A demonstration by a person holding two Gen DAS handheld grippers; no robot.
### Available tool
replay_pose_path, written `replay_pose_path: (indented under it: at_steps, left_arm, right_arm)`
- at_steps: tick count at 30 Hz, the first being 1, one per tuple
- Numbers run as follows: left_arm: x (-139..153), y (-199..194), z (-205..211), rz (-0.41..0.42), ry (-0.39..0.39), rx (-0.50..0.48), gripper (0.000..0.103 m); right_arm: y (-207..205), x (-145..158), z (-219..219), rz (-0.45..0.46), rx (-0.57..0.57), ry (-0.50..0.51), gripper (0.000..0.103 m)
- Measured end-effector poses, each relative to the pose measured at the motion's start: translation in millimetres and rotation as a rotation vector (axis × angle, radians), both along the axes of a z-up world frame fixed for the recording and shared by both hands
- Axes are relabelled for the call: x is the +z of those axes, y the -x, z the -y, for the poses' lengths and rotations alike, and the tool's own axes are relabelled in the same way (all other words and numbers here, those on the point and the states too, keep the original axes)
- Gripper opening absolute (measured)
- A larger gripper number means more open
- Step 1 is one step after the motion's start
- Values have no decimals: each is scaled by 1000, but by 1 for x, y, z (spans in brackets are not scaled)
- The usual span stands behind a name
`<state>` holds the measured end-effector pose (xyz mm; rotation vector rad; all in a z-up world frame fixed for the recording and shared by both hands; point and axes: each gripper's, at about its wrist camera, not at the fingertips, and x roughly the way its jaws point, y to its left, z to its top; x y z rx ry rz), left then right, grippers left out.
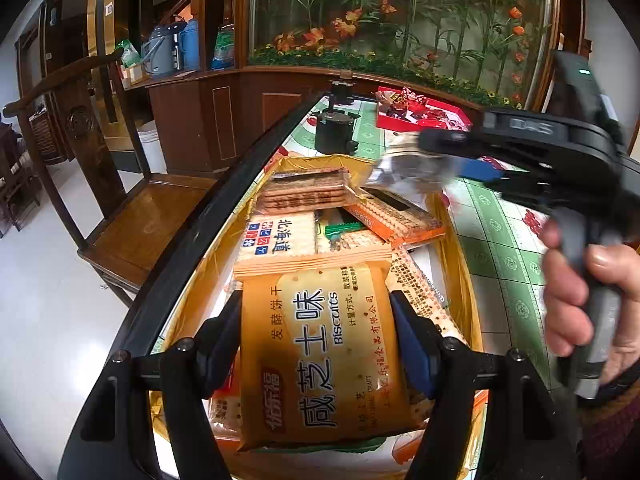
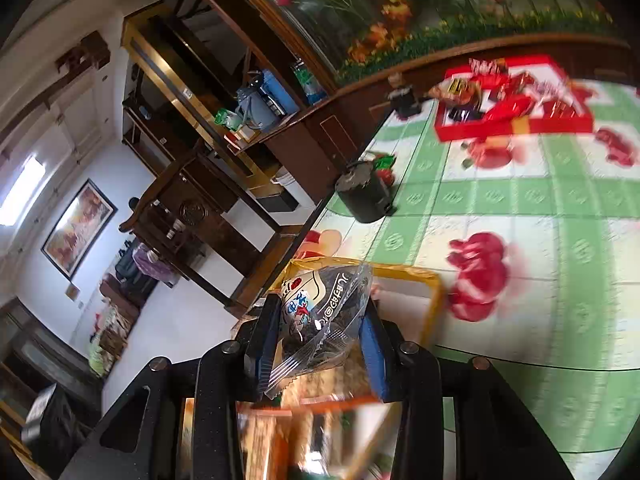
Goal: Organize snacks
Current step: 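Carry the orange pack with the left tool over the tray while the right carries the clear bag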
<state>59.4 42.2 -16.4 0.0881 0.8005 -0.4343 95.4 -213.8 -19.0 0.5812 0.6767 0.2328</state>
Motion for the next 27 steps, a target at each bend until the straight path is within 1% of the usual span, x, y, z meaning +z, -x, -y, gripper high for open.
replay_pose_path:
  at_steps: [3,5,11,15,18,20,23,25,27]
  left_arm:
    - [-1,-2,1,2,14,-8,70]
    - [-1,-2,-2,4,15,-9,70]
    - [-1,-4,-2,1,26,-13,70]
    - [-1,-6,-5,-7,41,-12,70]
    - [-1,-6,-6,-13,47,-16,70]
    - [-2,-6,-5,-11,38,-14,70]
    - [-1,-4,-3,-5,27,-16,70]
    - [-1,-3,-3,-8,31,-18,70]
    - [0,-3,-4,-11,36,-20,70]
  right_arm:
    - [-13,-15,-7,-40,-1,-1,42]
    - [-12,-19,-11,-28,-11,26,42]
    - [-9,-12,-16,-23,-1,91,44]
    - [-3,-7,-17,-30,0,74,44]
    - [3,-3,-28,-23,9,93,43]
    - [5,-3,-36,-20,37,102,43]
    - [11,-4,-48,-16,53,154,43]
    - [18,-1,-52,-3,47,200,45]
    - [21,0,-55,-10,59,218,49]
